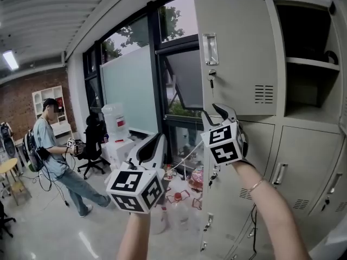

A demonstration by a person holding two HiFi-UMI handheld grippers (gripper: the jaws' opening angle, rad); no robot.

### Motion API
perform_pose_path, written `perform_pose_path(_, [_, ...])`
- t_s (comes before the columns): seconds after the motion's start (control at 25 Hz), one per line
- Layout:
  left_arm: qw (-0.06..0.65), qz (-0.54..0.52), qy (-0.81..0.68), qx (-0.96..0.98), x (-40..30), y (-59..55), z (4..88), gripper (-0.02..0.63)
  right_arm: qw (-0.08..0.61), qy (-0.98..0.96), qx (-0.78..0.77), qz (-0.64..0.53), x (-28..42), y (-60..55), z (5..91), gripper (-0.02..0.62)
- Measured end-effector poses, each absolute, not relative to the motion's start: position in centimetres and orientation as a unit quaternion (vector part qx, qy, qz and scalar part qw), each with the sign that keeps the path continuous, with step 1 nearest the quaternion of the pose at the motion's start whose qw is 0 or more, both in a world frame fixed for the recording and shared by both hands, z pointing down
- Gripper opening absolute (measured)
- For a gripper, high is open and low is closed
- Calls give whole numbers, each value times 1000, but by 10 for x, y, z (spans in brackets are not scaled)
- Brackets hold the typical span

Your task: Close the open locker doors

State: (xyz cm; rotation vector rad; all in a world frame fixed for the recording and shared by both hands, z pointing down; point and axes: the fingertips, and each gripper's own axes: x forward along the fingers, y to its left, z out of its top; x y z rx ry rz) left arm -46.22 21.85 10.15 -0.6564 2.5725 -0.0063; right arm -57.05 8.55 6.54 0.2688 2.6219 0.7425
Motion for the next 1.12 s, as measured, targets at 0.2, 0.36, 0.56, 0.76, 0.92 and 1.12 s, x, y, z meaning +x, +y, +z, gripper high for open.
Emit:
perform_pose_path(0.2, [237,-17,944,-230,-461,222,105,21,157,950,75,260,-602,68,71,126])
perform_pose_path(0.36, [239,-15,943,-231,-459,223,107,21,132,954,53,265,-620,51,74,126])
perform_pose_path(0.56, [240,-28,943,-227,-457,221,108,21,105,958,32,265,-636,33,77,127])
perform_pose_path(0.76, [240,-27,942,-232,-458,222,110,21,98,958,23,270,-640,28,79,132])
perform_pose_path(0.92, [241,-19,938,-247,-456,219,112,21,124,957,44,257,-613,35,81,132])
perform_pose_path(1.12, [245,-8,927,-283,-452,198,117,21,170,957,75,223,-559,41,81,132])
